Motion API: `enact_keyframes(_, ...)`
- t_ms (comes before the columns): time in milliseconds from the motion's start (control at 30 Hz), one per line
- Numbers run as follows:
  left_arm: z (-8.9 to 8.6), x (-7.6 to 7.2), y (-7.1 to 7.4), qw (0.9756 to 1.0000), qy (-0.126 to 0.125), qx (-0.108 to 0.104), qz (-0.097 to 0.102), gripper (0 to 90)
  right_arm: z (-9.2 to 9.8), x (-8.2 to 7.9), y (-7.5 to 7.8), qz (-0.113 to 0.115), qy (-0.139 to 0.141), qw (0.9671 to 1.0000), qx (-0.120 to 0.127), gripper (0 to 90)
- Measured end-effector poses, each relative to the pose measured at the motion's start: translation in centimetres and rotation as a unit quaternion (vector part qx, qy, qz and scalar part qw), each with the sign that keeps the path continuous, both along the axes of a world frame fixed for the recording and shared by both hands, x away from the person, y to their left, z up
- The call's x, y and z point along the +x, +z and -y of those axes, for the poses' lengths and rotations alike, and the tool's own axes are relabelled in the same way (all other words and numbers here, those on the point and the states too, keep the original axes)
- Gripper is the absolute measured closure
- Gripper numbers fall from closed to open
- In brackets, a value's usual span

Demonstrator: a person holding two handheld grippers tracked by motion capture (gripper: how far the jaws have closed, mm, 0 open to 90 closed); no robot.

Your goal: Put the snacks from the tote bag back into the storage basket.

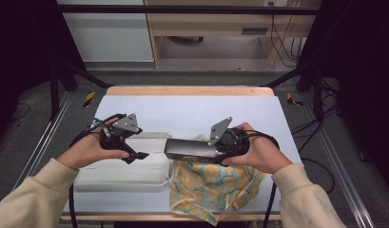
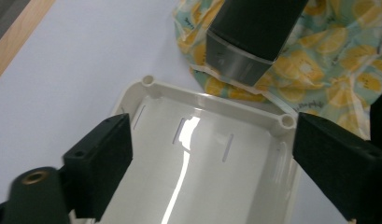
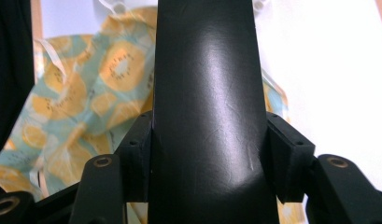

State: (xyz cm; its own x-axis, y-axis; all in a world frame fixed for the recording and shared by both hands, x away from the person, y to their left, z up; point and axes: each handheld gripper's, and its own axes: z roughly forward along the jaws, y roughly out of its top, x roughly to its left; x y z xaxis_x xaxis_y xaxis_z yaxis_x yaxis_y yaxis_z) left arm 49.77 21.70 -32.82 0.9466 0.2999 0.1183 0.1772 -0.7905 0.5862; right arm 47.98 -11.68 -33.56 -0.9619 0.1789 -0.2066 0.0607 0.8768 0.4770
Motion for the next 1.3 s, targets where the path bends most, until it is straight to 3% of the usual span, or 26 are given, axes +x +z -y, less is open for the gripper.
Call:
enact_keyframes(267, 1.7, -0.6, 0.3, 0.9985, -0.044, 0.031, -0.005, 13.5, -2.1, 0.1, 0.2, -0.009, 0.019, 0.9998, 0.007, 43.3)
enact_keyframes(500, 3.3, -1.0, 0.6, 0.9956, -0.076, 0.054, -0.003, 14.5, -3.3, -0.6, 0.8, -0.008, 0.038, 0.9992, 0.006, 43.3)
enact_keyframes(833, 4.9, -1.0, 0.0, 0.9891, -0.109, 0.099, -0.008, 20.1, -3.8, -0.8, 1.1, -0.016, 0.047, 0.9988, 0.000, 43.3)
enact_keyframes(1000, 5.6, -0.8, -0.6, 0.9845, -0.124, 0.123, -0.011, 22.7, -4.0, -0.7, 1.0, -0.017, 0.050, 0.9986, -0.001, 43.3)
enact_keyframes(1267, 6.2, -0.8, -1.2, 0.9811, -0.135, 0.138, -0.017, 27.5, -4.3, -0.9, 0.9, -0.019, 0.057, 0.9982, -0.002, 43.3)
enact_keyframes(1300, 6.3, -0.8, -1.2, 0.9796, -0.139, 0.144, -0.016, 28.3, -4.3, -0.9, 0.9, -0.020, 0.058, 0.9981, 0.000, 43.3)
